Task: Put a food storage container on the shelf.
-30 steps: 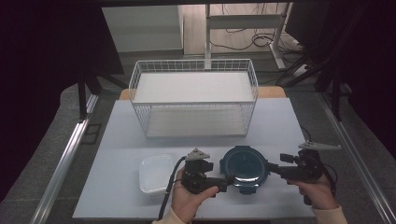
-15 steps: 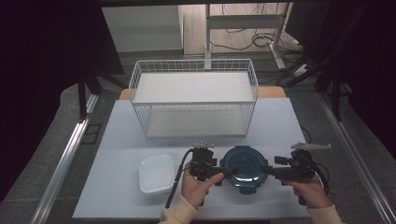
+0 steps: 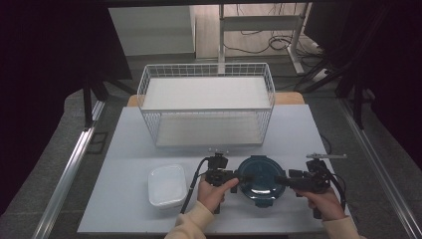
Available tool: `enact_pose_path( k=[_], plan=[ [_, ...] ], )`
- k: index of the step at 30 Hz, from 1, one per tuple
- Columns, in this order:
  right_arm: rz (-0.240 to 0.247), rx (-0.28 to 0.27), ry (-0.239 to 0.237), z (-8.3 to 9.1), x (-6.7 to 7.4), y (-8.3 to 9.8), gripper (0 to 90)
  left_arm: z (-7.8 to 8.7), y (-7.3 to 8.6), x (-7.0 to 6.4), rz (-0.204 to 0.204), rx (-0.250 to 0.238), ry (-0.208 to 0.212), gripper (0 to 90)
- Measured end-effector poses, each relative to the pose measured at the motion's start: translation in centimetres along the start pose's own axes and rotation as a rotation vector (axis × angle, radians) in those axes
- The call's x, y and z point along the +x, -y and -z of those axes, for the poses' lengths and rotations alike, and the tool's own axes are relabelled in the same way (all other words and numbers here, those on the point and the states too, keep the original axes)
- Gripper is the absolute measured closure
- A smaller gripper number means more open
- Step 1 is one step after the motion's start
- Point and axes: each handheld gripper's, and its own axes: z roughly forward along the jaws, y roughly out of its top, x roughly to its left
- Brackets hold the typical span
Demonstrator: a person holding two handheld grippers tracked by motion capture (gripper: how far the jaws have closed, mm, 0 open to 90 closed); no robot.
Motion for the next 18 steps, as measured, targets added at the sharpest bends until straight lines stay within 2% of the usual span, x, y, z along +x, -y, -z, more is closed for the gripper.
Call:
enact_pose_path(
  k=[2,4,7,8,11,13,16,18],
  plan=[
    [-0.009,0.018,-0.006,-0.5,-0.1,0.1,6.4,-0.3,0.0,0.4,0.017,0.014,0.021,8.8],
    [-0.017,0.023,-0.016,-0.7,-0.2,0.1,6.4,-0.4,0.0,0.5,0.019,0.019,0.022,8.8],
    [-0.034,0.039,-0.020,-1.5,-0.3,0.1,6.4,-0.7,0.0,0.6,0.018,0.021,0.031,11.3],
    [-0.035,0.049,-0.026,-1.7,-0.3,0.2,6.4,-1.0,0.1,0.6,0.012,0.039,0.041,11.6],
    [-0.041,0.061,-0.028,-2.0,-0.4,0.2,6.5,-1.2,0.2,0.6,0.011,0.049,0.040,12.5],
    [-0.065,0.071,-0.038,-2.3,-0.5,0.3,6.9,-1.5,0.2,0.7,0.030,0.058,0.046,13.4],
    [-0.073,0.095,-0.042,-2.7,-0.5,0.6,8.1,-1.7,0.2,0.8,0.044,0.066,0.064,13.8],
    [-0.077,0.108,-0.043,-3.0,-0.5,0.7,8.8,-1.7,0.3,0.9,0.051,0.062,0.075,17.3]
  ],
)
